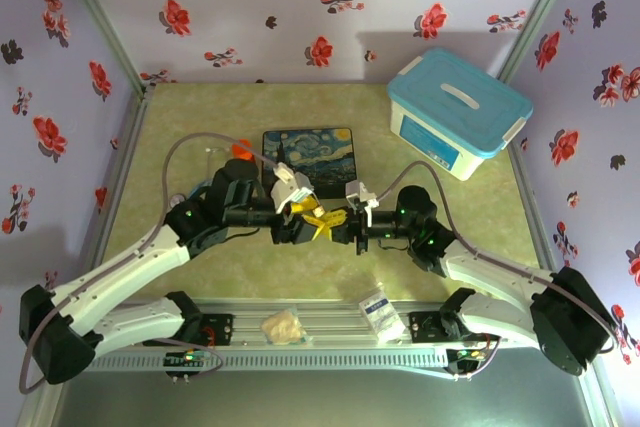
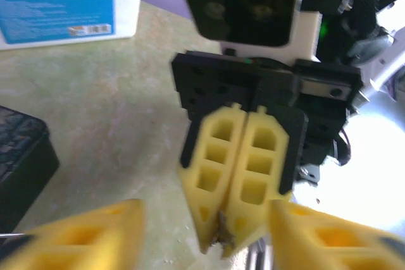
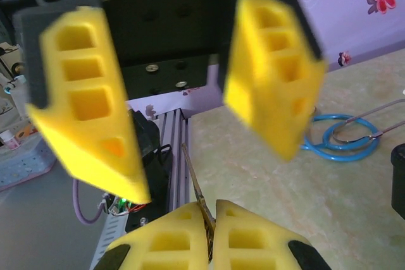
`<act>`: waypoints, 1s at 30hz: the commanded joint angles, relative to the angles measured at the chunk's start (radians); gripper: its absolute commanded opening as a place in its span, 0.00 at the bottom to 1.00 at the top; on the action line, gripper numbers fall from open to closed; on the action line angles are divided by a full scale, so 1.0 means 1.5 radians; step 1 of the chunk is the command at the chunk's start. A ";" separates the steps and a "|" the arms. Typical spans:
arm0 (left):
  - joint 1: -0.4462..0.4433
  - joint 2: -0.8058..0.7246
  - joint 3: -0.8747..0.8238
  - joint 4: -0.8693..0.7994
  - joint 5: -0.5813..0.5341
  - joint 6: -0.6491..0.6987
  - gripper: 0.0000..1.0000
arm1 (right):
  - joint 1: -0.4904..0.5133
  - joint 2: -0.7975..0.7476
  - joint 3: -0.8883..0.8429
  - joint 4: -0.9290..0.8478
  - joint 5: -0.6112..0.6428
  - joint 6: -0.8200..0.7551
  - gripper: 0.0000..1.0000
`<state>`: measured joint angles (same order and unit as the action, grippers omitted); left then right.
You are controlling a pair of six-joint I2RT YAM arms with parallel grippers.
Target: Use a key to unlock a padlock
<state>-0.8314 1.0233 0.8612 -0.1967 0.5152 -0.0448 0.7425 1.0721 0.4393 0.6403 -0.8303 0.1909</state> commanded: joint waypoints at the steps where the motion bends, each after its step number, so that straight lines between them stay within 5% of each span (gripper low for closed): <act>1: 0.009 -0.040 -0.053 0.160 -0.071 -0.092 0.73 | 0.002 -0.018 -0.014 -0.010 0.023 0.000 0.00; 5: 0.010 -0.044 -0.118 0.307 -0.138 -0.214 0.81 | 0.002 -0.029 -0.014 -0.039 0.054 0.014 0.00; 13: -0.011 0.129 -0.191 0.394 -0.313 -0.501 0.71 | -0.024 -0.015 0.028 -0.205 0.117 0.118 0.00; 20: -0.039 0.156 -0.233 0.421 -0.419 -0.516 0.73 | -0.051 -0.028 0.027 -0.315 0.141 0.144 0.00; 30: -0.019 0.300 -0.222 0.476 -0.431 -0.501 0.73 | -0.073 -0.029 0.018 -0.358 0.195 0.142 0.00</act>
<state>-0.8734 1.4429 0.5167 0.4267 -0.0959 -0.8028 0.6411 1.0451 0.4522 0.1276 -0.5694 0.3946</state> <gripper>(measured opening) 0.734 0.039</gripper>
